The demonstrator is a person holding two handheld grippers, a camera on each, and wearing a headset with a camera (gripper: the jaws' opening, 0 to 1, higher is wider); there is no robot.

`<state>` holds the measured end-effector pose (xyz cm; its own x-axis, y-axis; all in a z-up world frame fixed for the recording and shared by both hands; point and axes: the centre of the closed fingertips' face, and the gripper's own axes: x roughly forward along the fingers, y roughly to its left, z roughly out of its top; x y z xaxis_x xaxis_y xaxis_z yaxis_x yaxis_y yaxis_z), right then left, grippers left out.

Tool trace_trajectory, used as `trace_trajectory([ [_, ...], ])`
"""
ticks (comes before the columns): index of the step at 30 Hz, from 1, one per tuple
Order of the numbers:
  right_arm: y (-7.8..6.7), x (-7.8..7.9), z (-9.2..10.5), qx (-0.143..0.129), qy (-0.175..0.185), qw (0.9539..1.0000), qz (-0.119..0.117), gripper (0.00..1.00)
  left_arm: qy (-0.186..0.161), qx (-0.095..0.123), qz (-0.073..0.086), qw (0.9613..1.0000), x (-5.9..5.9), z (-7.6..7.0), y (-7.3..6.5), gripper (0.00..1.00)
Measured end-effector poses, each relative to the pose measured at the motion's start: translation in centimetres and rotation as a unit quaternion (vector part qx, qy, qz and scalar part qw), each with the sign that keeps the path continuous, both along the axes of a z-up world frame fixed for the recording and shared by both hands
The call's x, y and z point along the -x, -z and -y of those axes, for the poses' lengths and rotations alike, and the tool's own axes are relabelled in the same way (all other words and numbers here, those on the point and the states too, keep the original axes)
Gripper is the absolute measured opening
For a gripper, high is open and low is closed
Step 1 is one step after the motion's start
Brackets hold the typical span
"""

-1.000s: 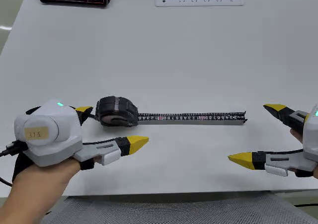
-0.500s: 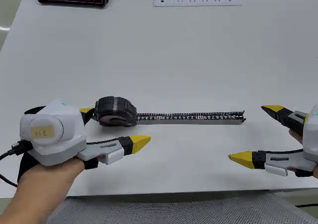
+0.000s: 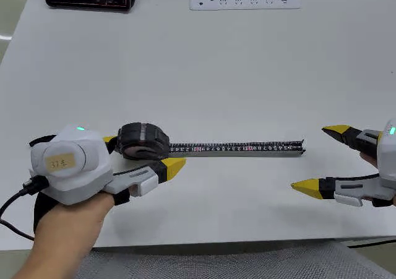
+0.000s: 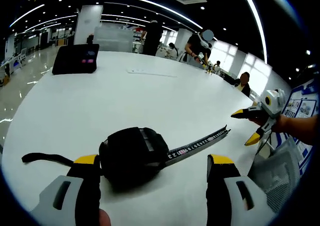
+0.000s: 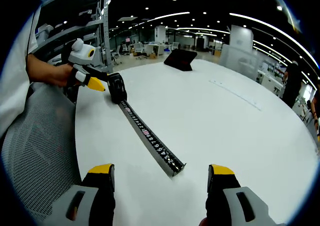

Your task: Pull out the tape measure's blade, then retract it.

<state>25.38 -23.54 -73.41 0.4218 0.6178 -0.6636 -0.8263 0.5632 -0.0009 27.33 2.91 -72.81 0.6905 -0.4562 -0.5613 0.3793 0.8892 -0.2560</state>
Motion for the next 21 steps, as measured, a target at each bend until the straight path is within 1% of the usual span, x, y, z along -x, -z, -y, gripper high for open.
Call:
trace_trajectory([
  [2, 0.0, -0.3, 0.1, -0.001, -0.001, 1.0000, -0.001, 0.73, -0.015, 0.004, -0.001, 0.9999, -0.2, -0.1, 0.0, 0.83],
  [4, 0.1, -0.5, 0.3, 0.007, -0.010, 0.9999, 0.001, 0.70, -0.022, 0.009, -0.001, 0.9997, -0.3, -0.1, 0.0, 0.83],
  [6, 0.2, -0.6, 0.3, 0.007, -0.016, 0.9998, -0.003, 0.68, -0.031, 0.010, -0.001, 0.9995, -0.5, -0.2, 0.1, 0.81],
  [9, 0.3, -0.7, 0.3, 0.012, -0.025, 0.9996, -0.006, 0.65, -0.042, 0.021, -0.003, 0.9989, -0.7, -0.1, 0.1, 0.82],
  [14, 0.5, -1.0, 0.4, 0.020, -0.042, 0.9989, -0.011, 0.60, -0.055, 0.017, 0.002, 0.9984, -0.8, -0.2, 0.3, 0.81],
  [21, 0.7, -1.3, 0.5, 0.030, -0.060, 0.9976, -0.015, 0.56, -0.073, 0.014, 0.005, 0.9972, -1.2, -0.4, 0.4, 0.79],
])
